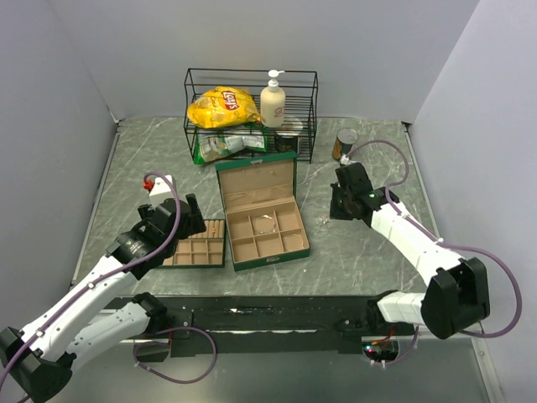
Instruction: Organize the mixed jewelry
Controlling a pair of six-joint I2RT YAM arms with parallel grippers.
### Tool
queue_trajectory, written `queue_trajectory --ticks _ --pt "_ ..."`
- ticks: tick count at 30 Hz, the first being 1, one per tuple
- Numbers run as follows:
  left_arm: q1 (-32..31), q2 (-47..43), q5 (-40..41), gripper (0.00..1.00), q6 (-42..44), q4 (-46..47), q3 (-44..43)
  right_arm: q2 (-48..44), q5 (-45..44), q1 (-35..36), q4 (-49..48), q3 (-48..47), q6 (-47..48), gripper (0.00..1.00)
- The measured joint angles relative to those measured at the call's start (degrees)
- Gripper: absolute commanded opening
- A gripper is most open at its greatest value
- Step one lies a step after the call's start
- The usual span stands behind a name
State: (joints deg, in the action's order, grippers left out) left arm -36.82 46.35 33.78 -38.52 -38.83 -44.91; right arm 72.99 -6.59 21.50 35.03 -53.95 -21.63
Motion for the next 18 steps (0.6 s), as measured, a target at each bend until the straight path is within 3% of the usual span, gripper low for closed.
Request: queue_trajectory --ticks 18 --pt "0.0 0.0 -0.1 0.96 0.2 0.0 0.0 -5.7 13.0 1.2 7.0 -18.9 7.1 0.0"
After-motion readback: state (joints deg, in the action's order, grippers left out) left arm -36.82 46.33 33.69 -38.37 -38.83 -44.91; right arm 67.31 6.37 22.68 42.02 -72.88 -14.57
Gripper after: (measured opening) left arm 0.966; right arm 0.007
